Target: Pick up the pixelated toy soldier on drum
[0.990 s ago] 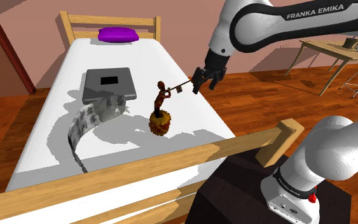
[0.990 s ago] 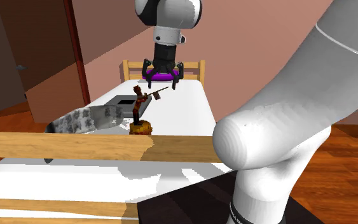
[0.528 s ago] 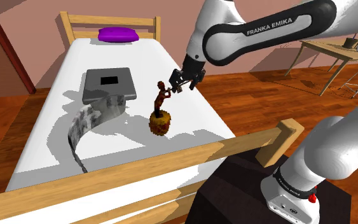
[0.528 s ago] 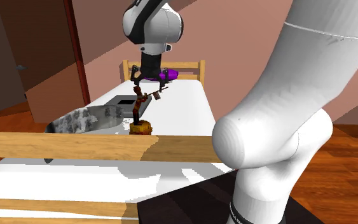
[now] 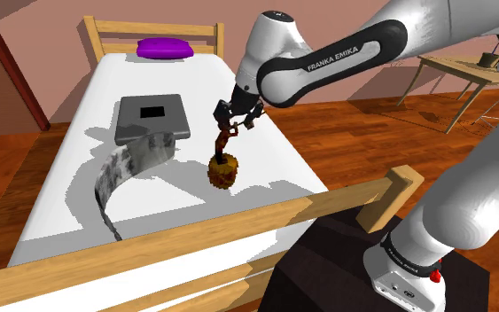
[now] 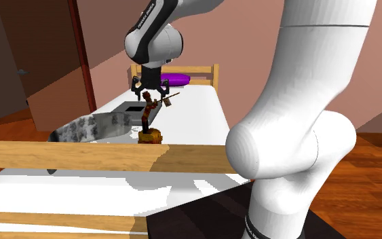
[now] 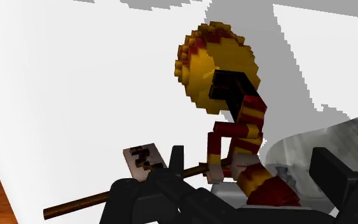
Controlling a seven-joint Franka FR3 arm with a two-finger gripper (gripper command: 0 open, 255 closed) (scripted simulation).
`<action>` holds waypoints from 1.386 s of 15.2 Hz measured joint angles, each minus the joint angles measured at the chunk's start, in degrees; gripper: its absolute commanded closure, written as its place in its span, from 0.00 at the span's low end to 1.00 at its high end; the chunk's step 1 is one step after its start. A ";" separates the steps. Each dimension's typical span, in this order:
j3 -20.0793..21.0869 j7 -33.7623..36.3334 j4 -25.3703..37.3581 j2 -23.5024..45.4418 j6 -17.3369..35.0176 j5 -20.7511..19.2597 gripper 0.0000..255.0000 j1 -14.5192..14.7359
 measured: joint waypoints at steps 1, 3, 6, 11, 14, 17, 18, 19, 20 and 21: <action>0.04 0.36 -0.23 0.63 0.86 -0.42 0.00 -0.02; 0.02 0.69 -1.07 1.29 2.35 -0.89 0.00 -0.08; 0.07 1.40 -1.71 2.43 4.06 -1.71 1.00 -0.08; 0.06 1.52 -1.80 2.62 4.39 -1.88 1.00 -0.09; 0.07 1.53 -1.79 2.63 4.40 -1.89 1.00 -0.09; 0.09 1.41 -1.71 2.37 3.99 -1.69 1.00 -0.07; 0.10 1.24 -1.59 2.01 3.50 -1.44 1.00 -0.05; 0.06 0.98 -1.13 1.77 2.81 -1.21 1.00 -0.08; 0.06 0.79 -0.78 1.41 2.11 -0.95 1.00 -0.07; 0.06 0.61 -0.41 1.07 1.42 -0.72 1.00 -0.06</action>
